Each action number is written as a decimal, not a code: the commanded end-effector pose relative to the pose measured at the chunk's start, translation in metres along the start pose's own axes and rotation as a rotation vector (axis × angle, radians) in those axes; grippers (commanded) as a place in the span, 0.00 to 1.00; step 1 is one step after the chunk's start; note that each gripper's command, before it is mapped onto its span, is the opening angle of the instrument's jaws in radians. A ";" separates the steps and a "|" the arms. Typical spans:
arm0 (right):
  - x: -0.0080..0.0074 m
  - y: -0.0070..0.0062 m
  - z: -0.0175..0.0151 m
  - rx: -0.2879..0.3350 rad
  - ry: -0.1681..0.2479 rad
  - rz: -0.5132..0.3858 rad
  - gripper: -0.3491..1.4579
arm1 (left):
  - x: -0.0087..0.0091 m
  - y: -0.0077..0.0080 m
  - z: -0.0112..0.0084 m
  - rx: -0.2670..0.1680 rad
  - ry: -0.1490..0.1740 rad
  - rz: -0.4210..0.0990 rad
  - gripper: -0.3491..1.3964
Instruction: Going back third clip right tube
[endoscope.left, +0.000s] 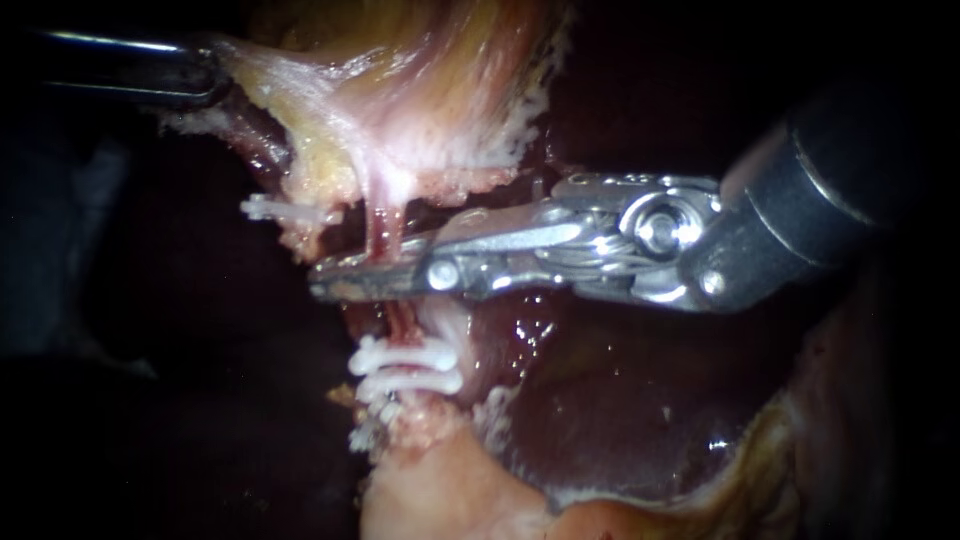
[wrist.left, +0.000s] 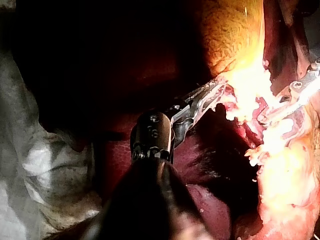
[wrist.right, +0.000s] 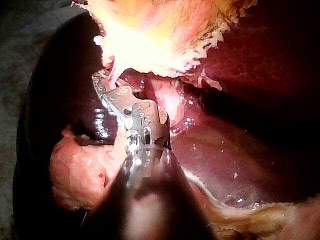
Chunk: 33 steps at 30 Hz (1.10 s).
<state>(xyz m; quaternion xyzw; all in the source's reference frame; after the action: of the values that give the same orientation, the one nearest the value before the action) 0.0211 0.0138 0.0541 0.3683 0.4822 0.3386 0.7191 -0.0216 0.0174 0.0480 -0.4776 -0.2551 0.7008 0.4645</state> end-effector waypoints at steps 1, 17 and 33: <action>-0.0001 0.0001 0.0001 0.003 -0.002 0.000 0.00 | 0.0000 0.0000 0.0000 0.000 0.000 0.000 0.00; -0.0017 0.0026 0.0020 0.049 0.039 -0.012 0.43 | 0.0000 0.0001 0.0000 0.001 0.001 0.000 0.00; -0.0029 0.0058 0.0019 -0.051 0.063 -0.290 0.47 | -0.0001 0.0002 0.0001 0.002 0.001 0.000 0.00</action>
<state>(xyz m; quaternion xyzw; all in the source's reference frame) 0.0212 0.0137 0.0607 0.2625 0.5456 0.2498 0.7556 -0.0217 0.0173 0.0479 -0.4776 -0.2543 0.7006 0.4652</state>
